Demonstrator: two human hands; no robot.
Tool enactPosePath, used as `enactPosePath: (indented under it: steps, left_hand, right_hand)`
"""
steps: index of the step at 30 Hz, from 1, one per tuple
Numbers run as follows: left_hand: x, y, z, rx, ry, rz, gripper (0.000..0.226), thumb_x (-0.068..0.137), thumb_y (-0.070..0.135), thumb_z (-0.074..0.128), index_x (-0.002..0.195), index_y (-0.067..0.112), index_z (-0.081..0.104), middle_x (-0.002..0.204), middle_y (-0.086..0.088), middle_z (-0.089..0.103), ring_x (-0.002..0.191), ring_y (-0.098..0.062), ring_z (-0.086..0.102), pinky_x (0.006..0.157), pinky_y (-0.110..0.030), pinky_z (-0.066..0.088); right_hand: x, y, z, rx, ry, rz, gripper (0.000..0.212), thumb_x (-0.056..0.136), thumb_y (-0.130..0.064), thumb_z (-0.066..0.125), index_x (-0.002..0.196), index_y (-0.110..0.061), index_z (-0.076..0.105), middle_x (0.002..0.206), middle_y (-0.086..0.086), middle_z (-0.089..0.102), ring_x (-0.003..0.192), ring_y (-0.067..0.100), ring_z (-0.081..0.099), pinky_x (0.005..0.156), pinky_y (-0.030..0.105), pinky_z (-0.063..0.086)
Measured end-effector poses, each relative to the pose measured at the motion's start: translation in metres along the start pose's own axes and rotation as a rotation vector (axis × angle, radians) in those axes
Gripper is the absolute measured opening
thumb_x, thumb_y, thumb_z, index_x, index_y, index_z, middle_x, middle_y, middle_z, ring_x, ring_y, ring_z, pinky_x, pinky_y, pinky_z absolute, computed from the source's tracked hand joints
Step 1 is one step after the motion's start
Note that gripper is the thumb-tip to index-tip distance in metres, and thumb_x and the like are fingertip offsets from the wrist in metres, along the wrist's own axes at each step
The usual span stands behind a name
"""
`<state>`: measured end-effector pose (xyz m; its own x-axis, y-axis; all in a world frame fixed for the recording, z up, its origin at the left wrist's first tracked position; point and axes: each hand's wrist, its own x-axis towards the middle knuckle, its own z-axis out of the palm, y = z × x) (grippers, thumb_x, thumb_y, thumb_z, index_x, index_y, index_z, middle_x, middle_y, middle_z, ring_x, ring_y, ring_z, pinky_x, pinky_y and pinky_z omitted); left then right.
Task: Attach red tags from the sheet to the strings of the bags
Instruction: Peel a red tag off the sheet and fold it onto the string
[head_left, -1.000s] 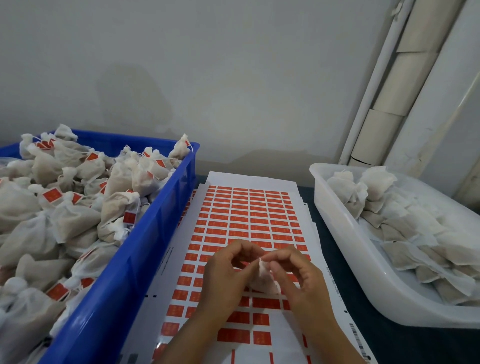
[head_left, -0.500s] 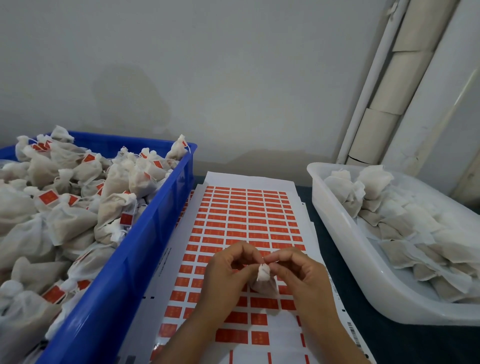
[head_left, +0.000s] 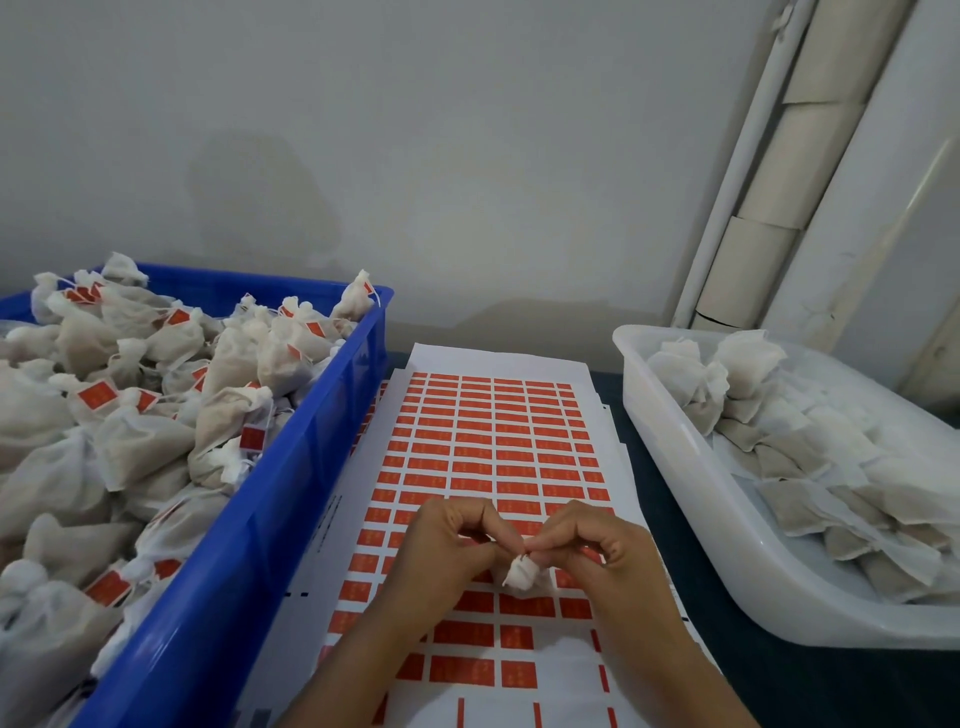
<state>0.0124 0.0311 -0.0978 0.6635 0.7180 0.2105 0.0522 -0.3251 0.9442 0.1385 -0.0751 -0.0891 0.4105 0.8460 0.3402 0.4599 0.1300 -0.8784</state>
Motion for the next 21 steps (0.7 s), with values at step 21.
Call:
enactPosePath:
  steps: [21]
  left_hand:
    - [0.0, -0.003, 0.005, -0.01, 0.061, -0.017, 0.025, 0.077, 0.0, 0.069, 0.066, 0.022, 0.068, 0.07, 0.006, 0.07, 0.069, -0.015, 0.068, 0.065, -0.02, 0.056]
  right_hand:
    - [-0.002, 0.006, 0.012, -0.147, -0.076, 0.018, 0.014, 0.09, -0.018, 0.055, 0.082, -0.029, 0.052, 0.083, -0.015, 0.057, 0.086, 0.0, 0.054, 0.076, 0.011, 0.047]
